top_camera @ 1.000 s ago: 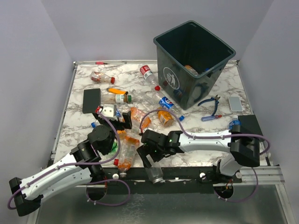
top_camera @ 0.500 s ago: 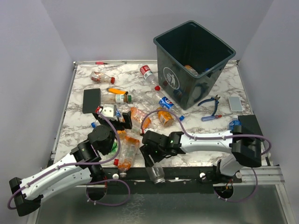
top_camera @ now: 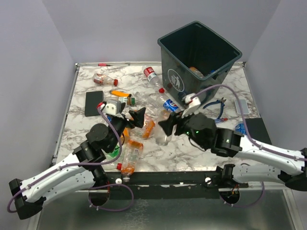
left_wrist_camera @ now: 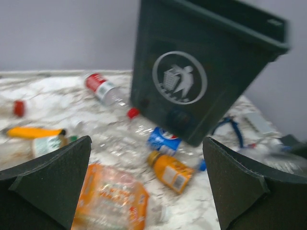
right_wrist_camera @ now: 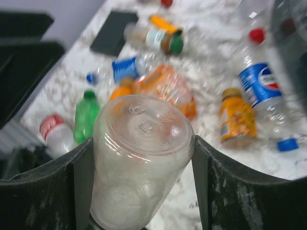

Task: Put the plastic bottles in the bin
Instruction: Pick up the plastic bottle from the corner of the board, then place the plastic bottle in the trash bin.

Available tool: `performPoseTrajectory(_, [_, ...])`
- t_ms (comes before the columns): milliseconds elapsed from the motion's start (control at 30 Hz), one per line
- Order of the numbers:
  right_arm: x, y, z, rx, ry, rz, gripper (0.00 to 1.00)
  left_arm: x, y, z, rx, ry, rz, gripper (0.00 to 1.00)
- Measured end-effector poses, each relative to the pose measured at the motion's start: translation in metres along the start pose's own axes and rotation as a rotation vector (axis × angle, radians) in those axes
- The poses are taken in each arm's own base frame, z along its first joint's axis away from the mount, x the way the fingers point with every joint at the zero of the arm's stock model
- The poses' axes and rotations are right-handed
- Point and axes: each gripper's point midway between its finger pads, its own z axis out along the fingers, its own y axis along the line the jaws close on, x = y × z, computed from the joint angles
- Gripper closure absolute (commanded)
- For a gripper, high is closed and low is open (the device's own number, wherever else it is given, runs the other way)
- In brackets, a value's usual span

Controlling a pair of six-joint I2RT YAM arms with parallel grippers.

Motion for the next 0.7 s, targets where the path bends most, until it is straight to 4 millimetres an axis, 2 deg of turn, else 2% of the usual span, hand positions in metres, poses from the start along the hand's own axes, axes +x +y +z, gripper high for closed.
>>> performPoseTrajectory(100, [-0.046, -0.025, -0.01, 0.056, -0.168, 0.064, 0.55, -0.025, -0.04, 0.006, 0.169, -0.029, -0.038, 0.01])
performPoseTrajectory(167, [-0.07, -0.041, -0.019, 0.09, -0.262, 0.095, 0.55, -0.04, -0.075, 0.009, 0.32, -0.035, -0.055, 0.01])
performPoseTrajectory(267, [-0.093, -0.05, -0.036, 0.097, -0.367, 0.122, 0.55, -0.045, -0.126, 0.009, 0.559, -0.016, -0.084, 0.01])
performPoseTrajectory(367, [-0.108, -0.054, -0.051, 0.088, -0.439, 0.138, 0.55, -0.038, -0.159, 0.003, 0.763, 0.027, -0.126, 0.01])
performPoseTrajectory(400, [-0.113, -0.055, -0.056, 0.083, -0.46, 0.145, 0.55, -0.029, -0.159, 0.01, 0.764, 0.051, -0.124, 0.01])
performPoseTrajectory(533, [-0.123, -0.057, -0.069, 0.063, -0.511, 0.161, 0.55, -0.011, -0.172, 0.015, 0.883, 0.114, -0.155, 0.01])
performPoseTrajectory(700, [-0.124, -0.054, -0.071, 0.04, -0.519, 0.159, 0.56, 0.001, -0.183, 0.008, 0.977, 0.161, -0.156, 0.01])
